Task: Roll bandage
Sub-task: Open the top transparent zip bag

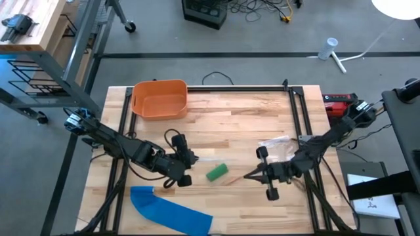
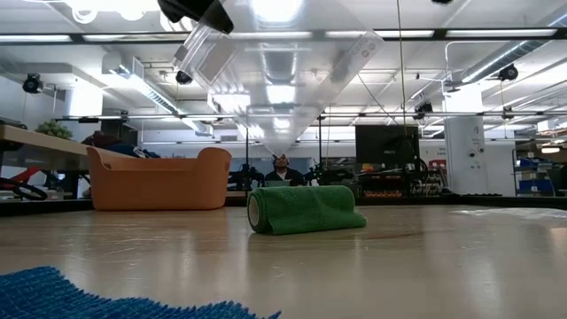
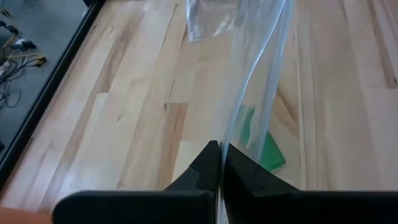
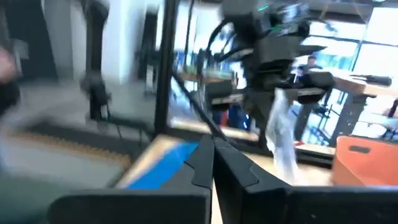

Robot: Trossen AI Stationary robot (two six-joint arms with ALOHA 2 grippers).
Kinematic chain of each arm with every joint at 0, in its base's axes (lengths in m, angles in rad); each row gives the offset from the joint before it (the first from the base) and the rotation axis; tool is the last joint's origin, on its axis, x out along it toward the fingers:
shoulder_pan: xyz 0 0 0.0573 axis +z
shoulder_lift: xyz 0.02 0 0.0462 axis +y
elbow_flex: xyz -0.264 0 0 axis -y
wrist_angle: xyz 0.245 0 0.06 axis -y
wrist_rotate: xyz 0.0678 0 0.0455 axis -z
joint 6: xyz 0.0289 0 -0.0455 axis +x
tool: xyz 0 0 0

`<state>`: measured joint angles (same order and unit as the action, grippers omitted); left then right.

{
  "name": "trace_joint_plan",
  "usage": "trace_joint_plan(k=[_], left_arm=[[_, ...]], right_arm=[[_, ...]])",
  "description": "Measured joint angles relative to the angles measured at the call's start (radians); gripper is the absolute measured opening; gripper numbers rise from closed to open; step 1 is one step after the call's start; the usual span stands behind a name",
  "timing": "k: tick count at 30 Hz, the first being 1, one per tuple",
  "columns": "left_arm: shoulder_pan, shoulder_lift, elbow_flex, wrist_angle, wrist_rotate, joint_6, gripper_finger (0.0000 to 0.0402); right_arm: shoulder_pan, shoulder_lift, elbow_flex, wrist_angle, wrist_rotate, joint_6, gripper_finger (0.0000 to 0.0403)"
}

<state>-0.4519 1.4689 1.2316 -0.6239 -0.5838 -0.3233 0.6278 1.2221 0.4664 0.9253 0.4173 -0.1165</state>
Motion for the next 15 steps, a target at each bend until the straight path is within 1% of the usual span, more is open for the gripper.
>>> trace_joint_plan(k=[3, 6, 8, 11, 15], left_arm=[[0.0, 0.0, 0.0, 0.005, 0.0, 0.0, 0.0], [0.0, 0.0, 0.0, 0.004, 0.0, 0.0, 0.0], [0.0, 0.0, 0.0, 0.005, 0.0, 0.0, 0.0], [0.0, 0.0, 0.0, 0.01, 0.0, 0.0, 0.0], [0.0, 0.002, -0.002, 0.014, 0.001, 0.003, 0.0]], right_arm=[[-0.002, 0.027, -0.062, 0.142, -0.01, 0.036, 0.0002], [-0.002, 0.064, -0.063, 0.151, -0.014, 0.041, 0.0002], [-0.002, 0.105, -0.041, 0.154, -0.033, 0.049, 0.0002], [-0.002, 0.18, 0.005, 0.148, -0.032, 0.059, 0.0002], [-0.002, 0.297, 0.082, 0.143, -0.032, 0.001, 0.0002]])
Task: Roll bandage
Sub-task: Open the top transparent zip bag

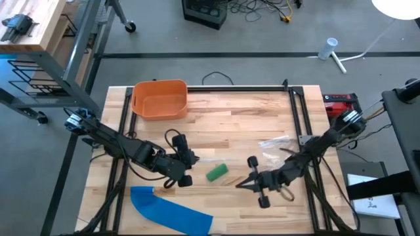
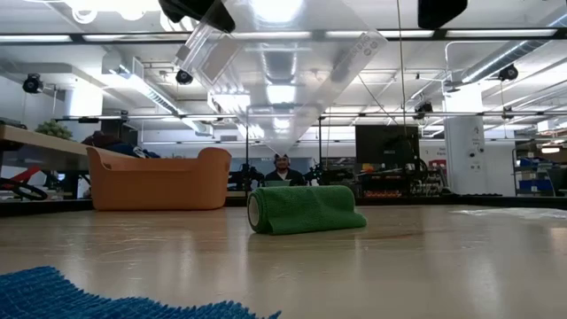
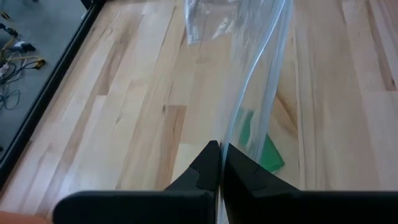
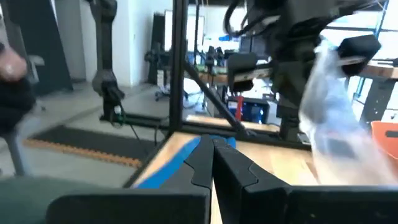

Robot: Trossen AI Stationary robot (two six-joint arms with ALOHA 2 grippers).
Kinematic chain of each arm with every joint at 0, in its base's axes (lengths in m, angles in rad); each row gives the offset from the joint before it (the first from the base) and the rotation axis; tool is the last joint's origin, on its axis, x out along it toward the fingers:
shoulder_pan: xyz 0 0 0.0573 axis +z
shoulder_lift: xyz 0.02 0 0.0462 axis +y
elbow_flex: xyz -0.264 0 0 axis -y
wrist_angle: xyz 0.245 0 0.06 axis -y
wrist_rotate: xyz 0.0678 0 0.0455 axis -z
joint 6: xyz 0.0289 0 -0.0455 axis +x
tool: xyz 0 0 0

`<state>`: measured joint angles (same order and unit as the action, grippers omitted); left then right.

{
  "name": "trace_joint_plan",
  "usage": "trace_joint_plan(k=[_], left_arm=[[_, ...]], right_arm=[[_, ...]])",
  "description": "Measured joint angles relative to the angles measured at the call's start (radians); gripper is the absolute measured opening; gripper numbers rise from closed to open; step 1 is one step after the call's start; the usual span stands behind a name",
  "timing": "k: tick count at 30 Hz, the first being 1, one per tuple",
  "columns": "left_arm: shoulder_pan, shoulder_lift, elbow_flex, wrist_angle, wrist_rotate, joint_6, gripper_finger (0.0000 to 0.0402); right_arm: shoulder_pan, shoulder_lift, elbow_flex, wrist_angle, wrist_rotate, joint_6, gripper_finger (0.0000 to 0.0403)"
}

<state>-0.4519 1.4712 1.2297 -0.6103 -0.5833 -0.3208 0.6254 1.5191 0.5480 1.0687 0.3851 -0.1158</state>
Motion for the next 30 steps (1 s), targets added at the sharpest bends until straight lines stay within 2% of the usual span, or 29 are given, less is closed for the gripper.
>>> trace_joint_plan(k=[6, 9, 12, 16, 20, 27, 30], left_arm=[[0.0, 0.0, 0.0, 0.062, 0.0, 0.116, 0.0], [0.003, 0.0, 0.0, 0.108, 0.0, 0.211, 0.0], [0.005, 0.0, -0.003, 0.118, 0.0, 0.233, 0.0], [0.005, 0.0, -0.01, 0.116, 0.0, 0.243, 0.0], [0.005, 0.0, -0.01, 0.122, 0.0, 0.253, 0.0], [0.005, 0.0, -0.013, 0.151, 0.002, 0.252, 0.0], [0.005, 0.001, -0.023, 0.153, 0.034, 0.252, 0.0]], right_arm=[[-0.003, 0.123, 0.129, -0.041, 0.06, -0.042, 0.0016], [-0.003, 0.135, 0.189, -0.116, 0.166, -0.077, 0.0046], [-0.002, 0.129, 0.237, -0.175, 0.245, -0.109, 0.0085], [0.003, 0.118, 0.28, -0.204, 0.245, -0.112, 0.013], [0.017, 0.115, 0.297, -0.21, 0.244, -0.135, 0.0158], [0.025, 0.112, 0.298, -0.232, 0.245, -0.148, 0.0172], [0.025, 0.099, 0.298, -0.229, 0.246, -0.159, 0.017]])
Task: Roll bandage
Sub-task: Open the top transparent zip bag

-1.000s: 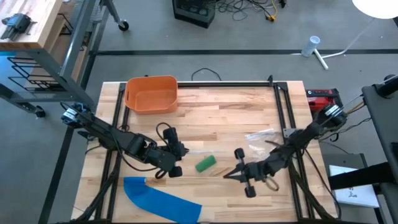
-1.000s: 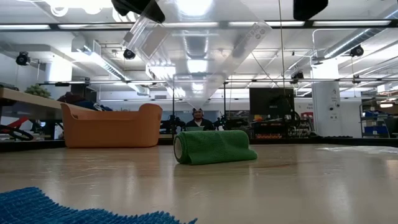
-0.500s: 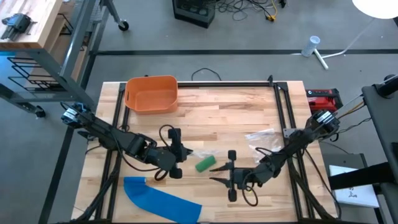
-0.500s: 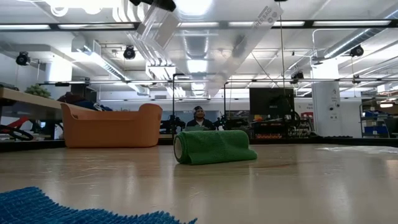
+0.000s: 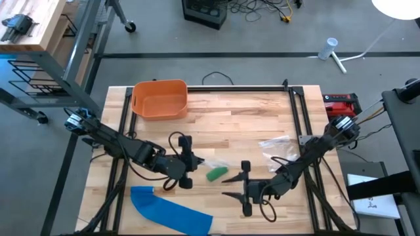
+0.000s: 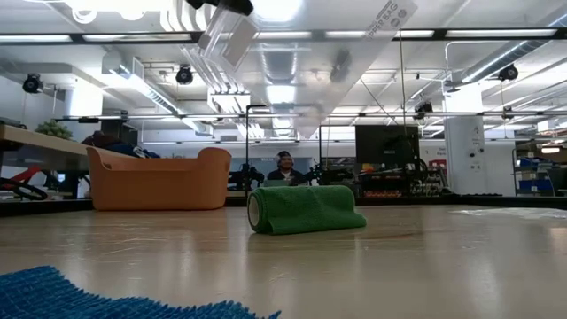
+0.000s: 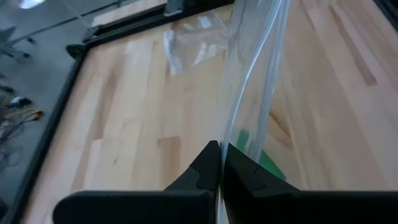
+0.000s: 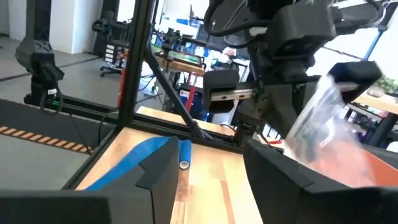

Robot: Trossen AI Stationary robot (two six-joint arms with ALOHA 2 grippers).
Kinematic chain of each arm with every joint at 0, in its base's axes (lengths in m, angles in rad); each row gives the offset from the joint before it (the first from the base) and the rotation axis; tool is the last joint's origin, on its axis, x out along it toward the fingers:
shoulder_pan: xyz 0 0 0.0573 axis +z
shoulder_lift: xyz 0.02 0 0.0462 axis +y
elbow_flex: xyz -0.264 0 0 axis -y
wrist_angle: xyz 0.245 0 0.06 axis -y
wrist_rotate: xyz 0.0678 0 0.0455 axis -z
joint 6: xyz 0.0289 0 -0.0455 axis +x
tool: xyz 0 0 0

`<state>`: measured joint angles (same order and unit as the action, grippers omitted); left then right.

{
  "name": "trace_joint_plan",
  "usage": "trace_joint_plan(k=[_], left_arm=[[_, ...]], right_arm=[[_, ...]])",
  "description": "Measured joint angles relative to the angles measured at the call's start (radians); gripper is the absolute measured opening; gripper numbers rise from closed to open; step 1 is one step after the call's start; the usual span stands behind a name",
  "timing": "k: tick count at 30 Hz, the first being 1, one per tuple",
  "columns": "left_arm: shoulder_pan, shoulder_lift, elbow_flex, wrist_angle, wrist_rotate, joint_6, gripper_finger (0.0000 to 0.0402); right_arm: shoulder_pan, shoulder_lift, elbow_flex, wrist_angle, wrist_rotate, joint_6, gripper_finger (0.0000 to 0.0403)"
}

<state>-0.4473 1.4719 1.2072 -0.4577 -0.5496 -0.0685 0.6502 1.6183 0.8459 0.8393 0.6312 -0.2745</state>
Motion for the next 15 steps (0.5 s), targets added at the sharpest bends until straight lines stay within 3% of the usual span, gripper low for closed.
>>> trace_joint_plan(k=[5, 9, 15], left_arm=[[0.0, 0.0, -0.03, 0.025, 0.072, 0.006, 0.0], [0.0, 0.001, -0.075, 0.139, 0.079, 0.103, 0.0], [0.0, 0.001, -0.109, 0.252, 0.124, 0.158, 0.0]], right_arm=[[0.0, -0.024, 0.0, 0.028, 0.0, 0.012, 0.017], [-0.014, -0.018, 0.02, 0.077, -0.002, 0.012, 0.017], [-0.051, -0.003, 0.064, 0.011, 0.0, 0.048, 0.0169]])
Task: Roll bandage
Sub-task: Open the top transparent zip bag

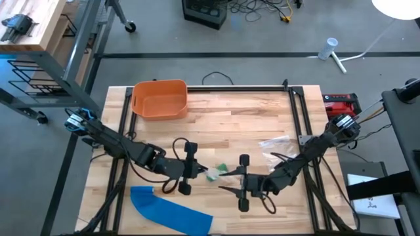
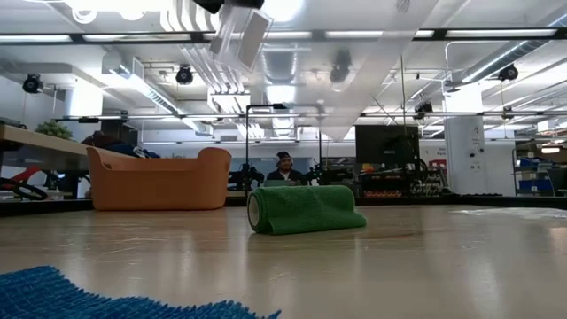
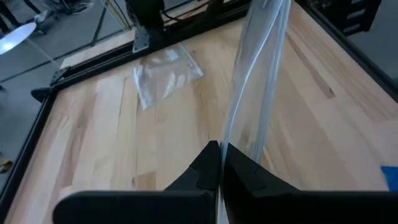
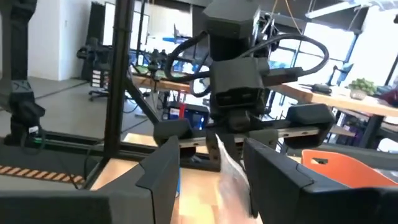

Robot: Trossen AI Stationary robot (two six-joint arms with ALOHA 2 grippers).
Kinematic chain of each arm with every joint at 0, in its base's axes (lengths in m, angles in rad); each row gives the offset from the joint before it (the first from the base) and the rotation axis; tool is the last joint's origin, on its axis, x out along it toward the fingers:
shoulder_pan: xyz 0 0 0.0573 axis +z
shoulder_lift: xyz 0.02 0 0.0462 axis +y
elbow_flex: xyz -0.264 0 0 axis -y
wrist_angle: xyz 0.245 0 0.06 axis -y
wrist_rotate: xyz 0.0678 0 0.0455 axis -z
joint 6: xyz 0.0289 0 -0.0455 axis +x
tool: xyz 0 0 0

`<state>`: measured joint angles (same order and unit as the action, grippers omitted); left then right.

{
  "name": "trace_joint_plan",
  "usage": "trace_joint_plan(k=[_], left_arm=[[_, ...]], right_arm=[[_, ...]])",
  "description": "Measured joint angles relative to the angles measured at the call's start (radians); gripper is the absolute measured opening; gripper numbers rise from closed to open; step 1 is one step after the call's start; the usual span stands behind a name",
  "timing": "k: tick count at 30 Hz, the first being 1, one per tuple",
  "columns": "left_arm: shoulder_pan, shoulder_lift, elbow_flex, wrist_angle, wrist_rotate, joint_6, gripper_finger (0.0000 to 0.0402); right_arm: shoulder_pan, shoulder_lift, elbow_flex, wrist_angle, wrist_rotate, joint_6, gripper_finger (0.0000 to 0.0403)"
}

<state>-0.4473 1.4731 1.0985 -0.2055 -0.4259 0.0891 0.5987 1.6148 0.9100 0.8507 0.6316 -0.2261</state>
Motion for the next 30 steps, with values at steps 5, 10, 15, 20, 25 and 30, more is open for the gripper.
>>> trace_joint_plan(k=[5, 10, 15, 20, 25, 30], left_arm=[[0.005, 0.0, -0.002, 0.002, 0.0, -0.02, 0.0], [0.006, 0.0, -0.002, -0.001, 0.0, -0.028, 0.0], [0.006, 0.0, -0.002, -0.025, 0.001, -0.032, 0.0], [0.006, 0.0, -0.002, -0.055, 0.006, -0.055, 0.0], [0.006, -0.001, -0.002, -0.071, 0.09, -0.077, 0.0], [0.006, -0.002, 0.01, -0.093, 0.099, -0.098, 0.0]], right_arm=[[-0.019, 0.05, 0.043, -0.01, -0.004, 0.002, 0.0169], [-0.027, 0.094, 0.097, -0.014, 0.011, -0.021, 0.0167], [-0.029, 0.102, 0.132, -0.086, 0.104, -0.016, 0.0148], [-0.025, 0.101, 0.138, -0.129, 0.125, 0.025, 0.0117], [-0.026, 0.1, 0.137, -0.149, 0.128, 0.025, 0.0086], [-0.025, 0.1, 0.136, -0.166, 0.128, 0.046, 0.0063]])
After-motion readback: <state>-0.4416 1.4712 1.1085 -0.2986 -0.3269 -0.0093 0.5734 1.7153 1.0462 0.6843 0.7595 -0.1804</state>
